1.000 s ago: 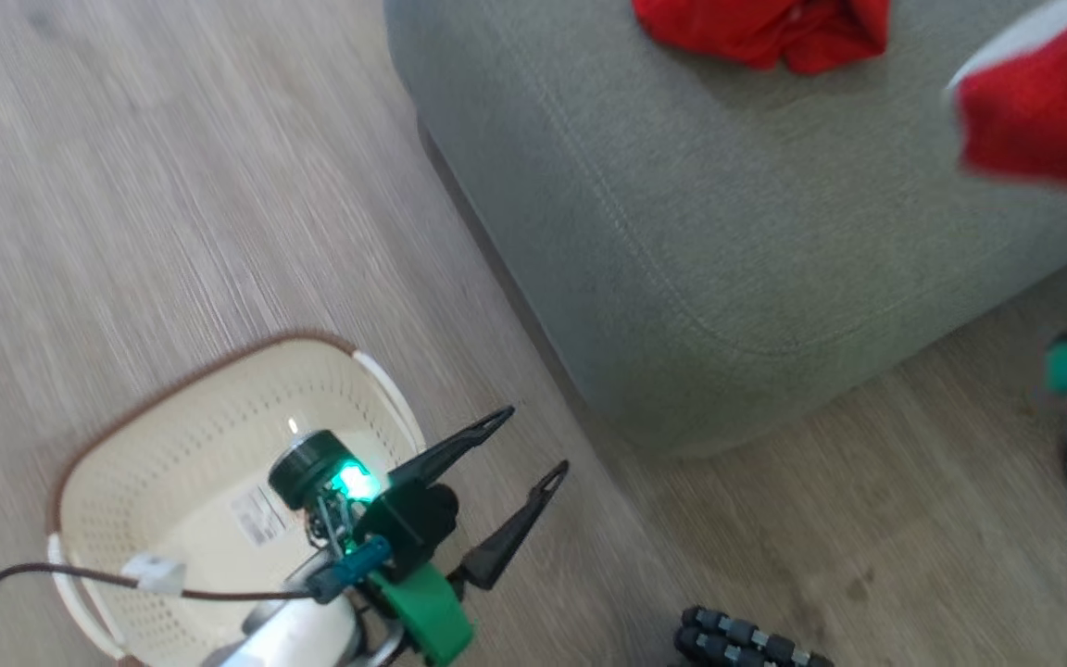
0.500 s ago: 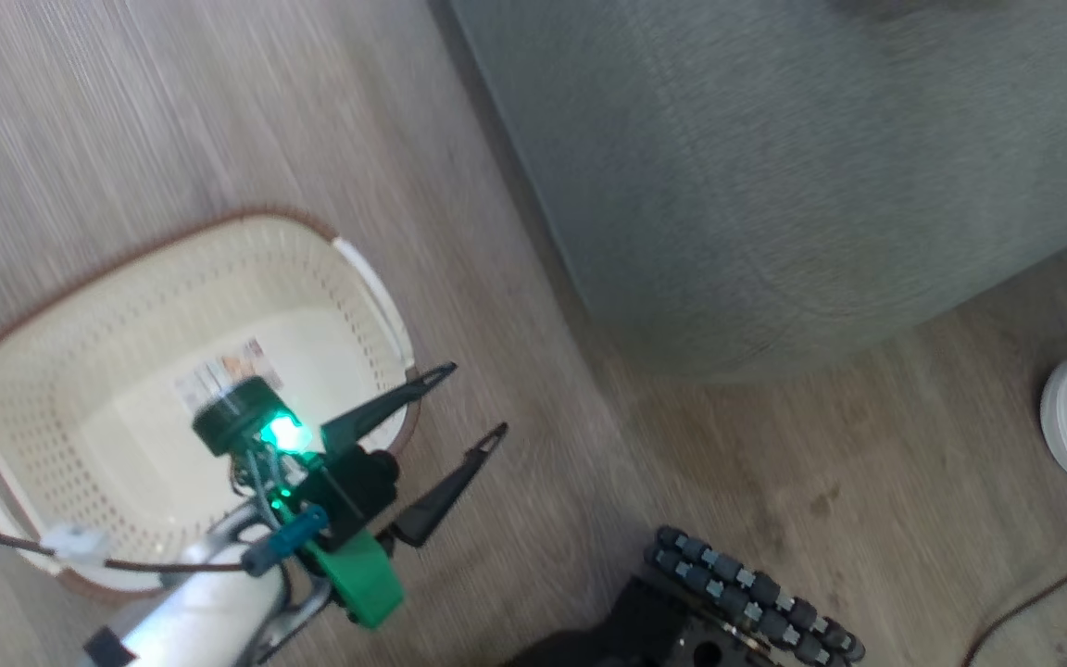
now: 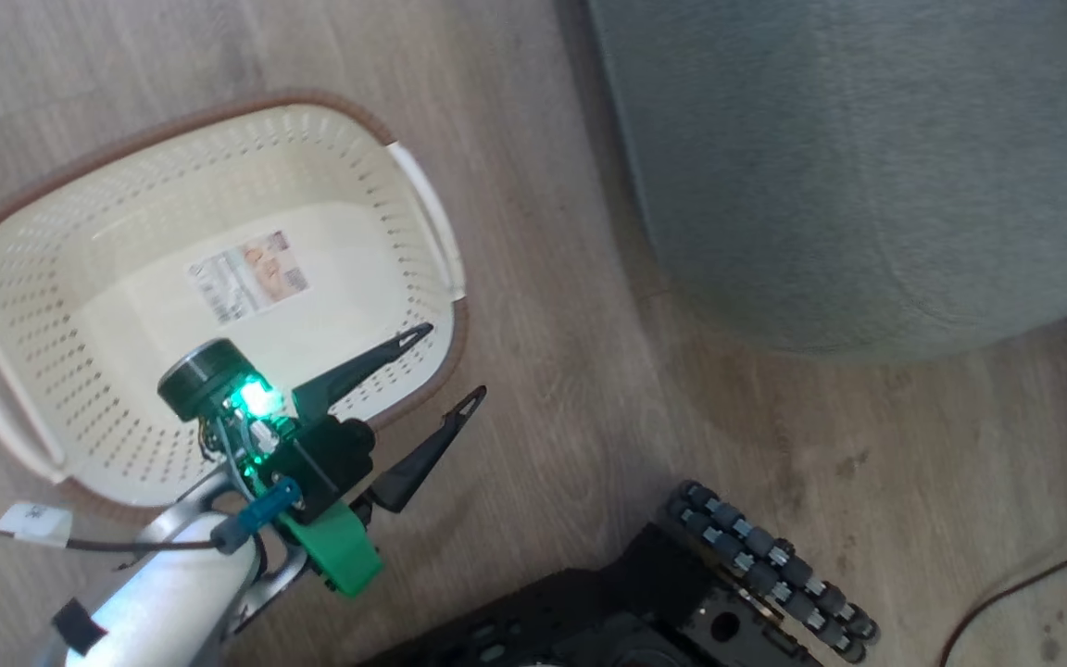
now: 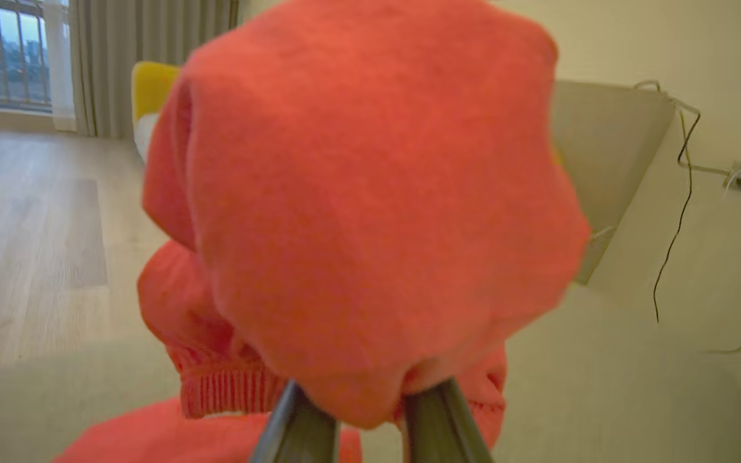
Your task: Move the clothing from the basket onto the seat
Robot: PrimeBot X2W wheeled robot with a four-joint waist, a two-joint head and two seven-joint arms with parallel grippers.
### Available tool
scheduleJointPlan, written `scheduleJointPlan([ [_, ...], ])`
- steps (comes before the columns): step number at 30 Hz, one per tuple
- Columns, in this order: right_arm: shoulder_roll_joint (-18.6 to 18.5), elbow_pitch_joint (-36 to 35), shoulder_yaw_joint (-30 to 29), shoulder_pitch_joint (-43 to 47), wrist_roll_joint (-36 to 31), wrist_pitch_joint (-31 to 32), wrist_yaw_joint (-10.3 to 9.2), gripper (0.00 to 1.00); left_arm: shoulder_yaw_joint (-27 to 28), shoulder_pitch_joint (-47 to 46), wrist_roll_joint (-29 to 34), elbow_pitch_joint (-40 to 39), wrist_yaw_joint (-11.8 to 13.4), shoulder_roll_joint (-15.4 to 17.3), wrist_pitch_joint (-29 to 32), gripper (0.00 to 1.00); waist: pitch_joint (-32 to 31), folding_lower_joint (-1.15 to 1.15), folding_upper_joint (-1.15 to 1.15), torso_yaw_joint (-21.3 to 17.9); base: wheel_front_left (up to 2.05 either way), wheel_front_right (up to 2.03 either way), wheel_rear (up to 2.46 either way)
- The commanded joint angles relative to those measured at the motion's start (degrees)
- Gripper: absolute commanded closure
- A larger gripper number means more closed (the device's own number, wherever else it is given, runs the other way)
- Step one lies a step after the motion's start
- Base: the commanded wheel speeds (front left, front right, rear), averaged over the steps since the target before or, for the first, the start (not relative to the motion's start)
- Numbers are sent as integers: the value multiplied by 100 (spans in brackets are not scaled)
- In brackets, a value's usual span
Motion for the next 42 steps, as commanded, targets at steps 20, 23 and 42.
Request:
scheduleJointPlan([
  [20,259,1654,348,-348,-465,-28,-1,100,330,56,379,-162,-6,36,-28,0,426,-1,0,362,0,0,0],
  [23,233,1549,359,-303,-422,-28,-1,14,305,6,375,-149,-6,-15,-28,0,349,-1,0,380,0,0,0],
  [42,-420,1331,1437,981,-689,-28,-1,0,83,-279,210,416,-6,-1015,-28,0,-1276,-1,0,535,0,0,0],
])
